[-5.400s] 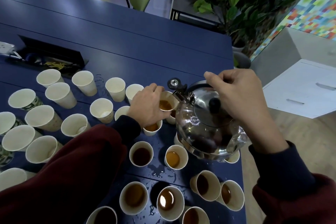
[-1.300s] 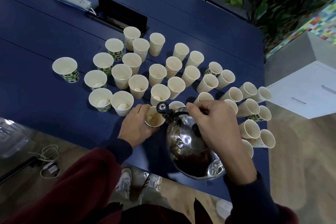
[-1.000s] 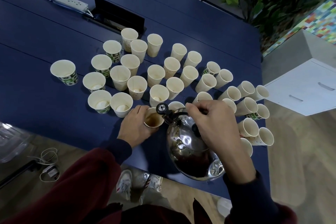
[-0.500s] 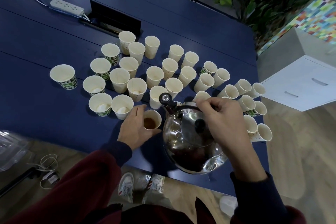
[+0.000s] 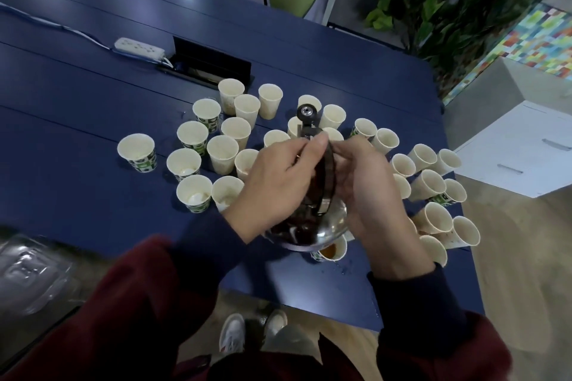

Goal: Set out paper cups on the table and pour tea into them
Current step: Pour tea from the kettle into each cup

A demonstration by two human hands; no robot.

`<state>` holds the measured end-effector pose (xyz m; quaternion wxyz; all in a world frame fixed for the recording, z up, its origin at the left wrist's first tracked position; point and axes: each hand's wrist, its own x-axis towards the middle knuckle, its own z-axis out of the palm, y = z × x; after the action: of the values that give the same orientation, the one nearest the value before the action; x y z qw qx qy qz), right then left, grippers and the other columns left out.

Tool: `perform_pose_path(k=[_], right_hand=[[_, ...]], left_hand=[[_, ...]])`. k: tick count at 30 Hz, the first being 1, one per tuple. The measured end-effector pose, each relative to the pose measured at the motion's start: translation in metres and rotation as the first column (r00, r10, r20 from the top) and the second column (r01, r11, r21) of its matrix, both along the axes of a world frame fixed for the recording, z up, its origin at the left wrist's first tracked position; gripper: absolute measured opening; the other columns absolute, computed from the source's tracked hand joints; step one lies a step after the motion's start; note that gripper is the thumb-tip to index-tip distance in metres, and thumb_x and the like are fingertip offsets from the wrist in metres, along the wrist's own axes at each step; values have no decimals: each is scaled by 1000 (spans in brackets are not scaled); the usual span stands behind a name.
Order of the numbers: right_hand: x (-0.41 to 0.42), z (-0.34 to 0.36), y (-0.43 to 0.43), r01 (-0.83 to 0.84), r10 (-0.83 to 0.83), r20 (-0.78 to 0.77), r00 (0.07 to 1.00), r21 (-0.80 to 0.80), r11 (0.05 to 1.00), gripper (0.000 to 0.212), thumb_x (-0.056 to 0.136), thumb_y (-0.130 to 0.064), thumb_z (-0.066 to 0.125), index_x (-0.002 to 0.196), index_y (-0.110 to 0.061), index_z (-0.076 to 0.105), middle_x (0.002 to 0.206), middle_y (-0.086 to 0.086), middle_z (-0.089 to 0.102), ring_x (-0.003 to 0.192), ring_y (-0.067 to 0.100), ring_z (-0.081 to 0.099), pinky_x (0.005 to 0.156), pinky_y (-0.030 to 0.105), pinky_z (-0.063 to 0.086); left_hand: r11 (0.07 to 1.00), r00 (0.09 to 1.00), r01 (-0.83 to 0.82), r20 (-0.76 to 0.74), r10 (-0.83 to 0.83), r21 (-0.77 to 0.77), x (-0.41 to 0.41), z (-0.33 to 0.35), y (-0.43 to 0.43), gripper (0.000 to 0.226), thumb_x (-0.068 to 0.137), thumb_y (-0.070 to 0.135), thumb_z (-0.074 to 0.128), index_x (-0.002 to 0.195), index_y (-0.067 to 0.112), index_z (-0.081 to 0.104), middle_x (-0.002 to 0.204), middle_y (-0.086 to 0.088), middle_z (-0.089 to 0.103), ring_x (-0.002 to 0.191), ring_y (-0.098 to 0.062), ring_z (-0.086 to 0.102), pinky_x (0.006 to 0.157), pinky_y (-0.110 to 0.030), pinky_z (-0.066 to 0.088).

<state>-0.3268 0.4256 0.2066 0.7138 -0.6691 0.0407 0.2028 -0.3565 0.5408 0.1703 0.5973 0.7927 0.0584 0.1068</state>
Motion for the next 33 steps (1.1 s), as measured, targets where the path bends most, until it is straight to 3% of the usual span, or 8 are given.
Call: perform_pose_path(k=[3,6,10,15,19,24,28,33], right_hand=[[1,-3,9,-57,63,-72,995,76,995,31,88,-21,50,96,-2,73,90,13,72,77,22,67,70,32,54],[7,-5,15,-191,191,-11,982,-7,982,23,88,-19,53,91,-13,75,84,4,75,75,16,67,72,31,51],[23,0,16,-290,307,71,949,-188,938,27,98,-14,54,111,-24,74,86,-6,78,78,7,72,72,28,57],[64,-24,-9,-99,219,270,938,-397,913,25,92,-17,54,89,-23,78,82,-1,77,80,20,74,78,43,60],[93,-77,-27,-71,357,266,895,-706,705,17,91,-18,63,104,-18,74,101,0,75,96,22,69,88,41,55],[109,-136,-18,-139,557,213,803,-842,522,54,87,-42,73,130,-13,58,128,8,57,119,27,55,96,37,45],[111,-165,-2,-114,681,146,717,-940,321,77,79,-58,74,135,-14,47,134,8,47,123,32,47,95,47,47],[113,-181,20,-1,731,155,664,-978,208,71,73,-64,71,122,-16,51,121,6,52,112,30,52,88,44,43]], left_hand=[[992,994,-81,-62,88,101,5,3,5,49,88,61,44,82,21,71,70,4,67,78,-21,65,78,-46,53],[988,986,-147,-84,143,-42,8,-1,15,36,81,53,55,83,21,72,68,7,71,71,-16,69,75,-43,57],[965,972,-225,-106,211,-139,14,-2,23,25,82,41,65,84,16,72,72,1,73,74,-22,71,80,-51,58],[901,948,-309,-178,265,-303,34,7,28,20,101,17,55,87,6,63,66,1,67,55,-11,60,52,-22,53],[875,938,-347,-142,317,-336,52,15,32,20,103,18,52,90,4,60,50,12,52,41,1,43,41,-10,34],[889,929,-371,-120,351,-269,69,24,50,24,101,18,54,82,7,63,53,9,40,41,-2,32,40,-14,27],[907,927,-375,-104,361,-190,76,26,71,27,97,19,58,72,9,62,52,8,38,45,-5,30,44,-21,23],[936,948,-318,-62,312,-152,89,32,91,29,89,22,65,68,2,61,58,0,50,59,-15,45,62,-31,36]])
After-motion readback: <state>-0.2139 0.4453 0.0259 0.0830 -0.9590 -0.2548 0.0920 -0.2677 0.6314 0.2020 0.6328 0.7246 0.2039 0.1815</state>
